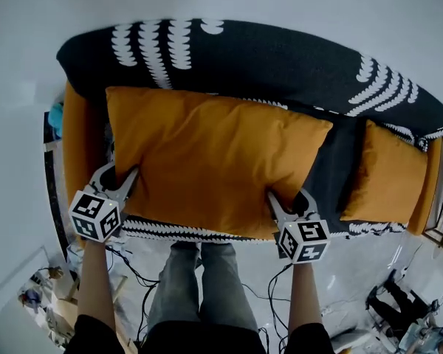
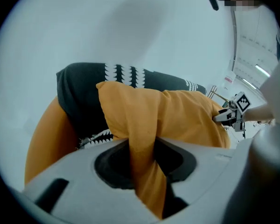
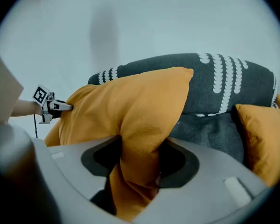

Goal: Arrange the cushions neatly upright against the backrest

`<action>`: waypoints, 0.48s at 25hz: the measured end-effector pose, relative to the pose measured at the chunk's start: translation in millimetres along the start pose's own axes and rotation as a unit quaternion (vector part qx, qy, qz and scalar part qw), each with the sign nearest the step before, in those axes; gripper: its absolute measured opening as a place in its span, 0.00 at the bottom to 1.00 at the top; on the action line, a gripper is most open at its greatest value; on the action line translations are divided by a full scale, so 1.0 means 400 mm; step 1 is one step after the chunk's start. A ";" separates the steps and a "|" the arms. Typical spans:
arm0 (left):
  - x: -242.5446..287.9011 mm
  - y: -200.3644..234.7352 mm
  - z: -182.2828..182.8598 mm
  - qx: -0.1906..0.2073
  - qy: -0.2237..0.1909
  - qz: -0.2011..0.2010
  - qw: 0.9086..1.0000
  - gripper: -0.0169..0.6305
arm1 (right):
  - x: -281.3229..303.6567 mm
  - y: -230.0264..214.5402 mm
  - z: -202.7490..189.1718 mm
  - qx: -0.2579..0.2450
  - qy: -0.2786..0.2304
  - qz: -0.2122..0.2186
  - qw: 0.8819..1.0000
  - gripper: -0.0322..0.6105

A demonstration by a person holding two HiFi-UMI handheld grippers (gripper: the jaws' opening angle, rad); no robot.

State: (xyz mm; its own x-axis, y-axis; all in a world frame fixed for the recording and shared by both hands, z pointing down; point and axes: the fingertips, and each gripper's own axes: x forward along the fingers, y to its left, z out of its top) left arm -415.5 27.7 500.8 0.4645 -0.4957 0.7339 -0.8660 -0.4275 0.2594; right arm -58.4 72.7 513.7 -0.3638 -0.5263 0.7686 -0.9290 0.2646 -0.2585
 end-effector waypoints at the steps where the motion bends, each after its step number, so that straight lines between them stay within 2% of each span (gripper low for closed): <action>1: -0.019 0.006 0.023 0.001 -0.010 0.005 1.000 0.22 | -0.006 0.010 0.030 -0.006 -0.008 0.000 1.000 0.45; 6: -0.114 0.030 0.134 0.008 -0.051 0.029 0.998 0.22 | -0.040 0.057 0.172 -0.036 -0.042 0.008 0.998 0.45; 12: -0.178 0.077 0.274 0.016 -0.114 0.058 0.992 0.22 | -0.041 0.086 0.359 -0.074 -0.095 0.014 0.993 0.45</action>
State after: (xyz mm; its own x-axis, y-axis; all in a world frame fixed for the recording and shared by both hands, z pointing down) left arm -454.9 -32.8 387.7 0.3957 -0.6988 0.5959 -0.9112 -0.3795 0.1600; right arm -94.0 -25.7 408.2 -0.4078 -0.6563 0.6348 -0.9036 0.3897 -0.1775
